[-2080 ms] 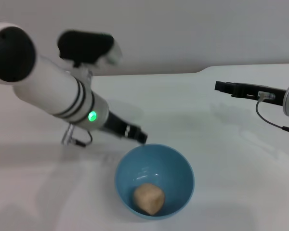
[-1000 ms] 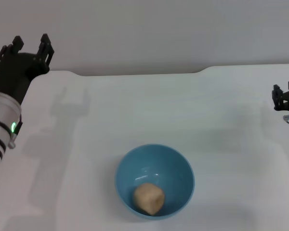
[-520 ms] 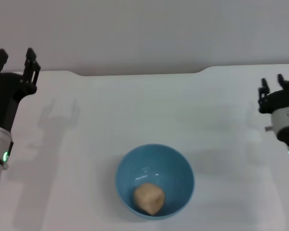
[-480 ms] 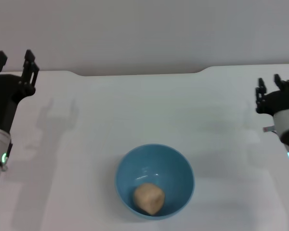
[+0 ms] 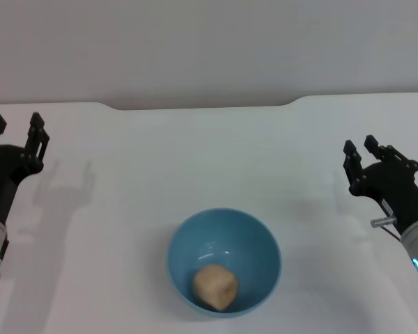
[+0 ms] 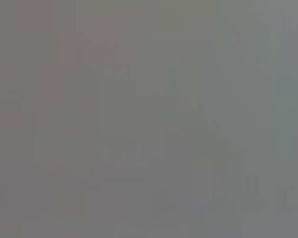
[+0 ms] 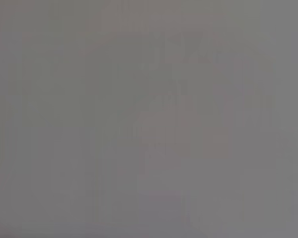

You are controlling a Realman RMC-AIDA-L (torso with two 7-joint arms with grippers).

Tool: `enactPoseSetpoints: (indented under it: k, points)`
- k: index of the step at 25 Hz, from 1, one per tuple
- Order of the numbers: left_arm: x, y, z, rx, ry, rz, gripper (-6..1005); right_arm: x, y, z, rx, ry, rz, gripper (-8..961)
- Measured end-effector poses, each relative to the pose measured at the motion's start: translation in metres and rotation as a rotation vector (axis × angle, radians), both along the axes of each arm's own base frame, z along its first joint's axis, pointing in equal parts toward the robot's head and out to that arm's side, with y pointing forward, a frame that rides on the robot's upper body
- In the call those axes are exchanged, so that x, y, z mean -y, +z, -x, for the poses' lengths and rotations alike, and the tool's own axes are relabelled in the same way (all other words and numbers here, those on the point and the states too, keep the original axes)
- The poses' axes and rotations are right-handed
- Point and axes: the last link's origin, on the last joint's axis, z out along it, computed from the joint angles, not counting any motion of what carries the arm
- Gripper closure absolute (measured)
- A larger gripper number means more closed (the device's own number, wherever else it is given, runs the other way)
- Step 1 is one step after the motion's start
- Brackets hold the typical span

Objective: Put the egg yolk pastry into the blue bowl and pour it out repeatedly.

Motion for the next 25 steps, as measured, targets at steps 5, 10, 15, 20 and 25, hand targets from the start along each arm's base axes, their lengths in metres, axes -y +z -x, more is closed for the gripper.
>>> enactPoseSetpoints:
  k: [5,10,15,20,25]
  points:
    - [0.004,-0.005,0.011,-0.021,0.035,0.035,407,0.008,0.0,-0.006,-0.038,-0.029,-0.006,659]
    - [0.006,-0.007,0.015,-0.025,0.05,0.049,406,0.006,0.003,-0.007,-0.077,-0.04,-0.004,660]
    - [0.006,-0.009,0.018,-0.028,0.069,0.068,406,0.003,0.003,-0.007,-0.069,-0.036,0.001,660]
    - [0.006,-0.009,0.018,-0.014,0.07,0.069,405,0.003,0.002,-0.006,-0.059,-0.03,0.004,660]
    - [0.006,-0.008,0.018,0.008,0.07,0.069,405,0.003,0.002,-0.006,-0.058,-0.03,0.004,659]
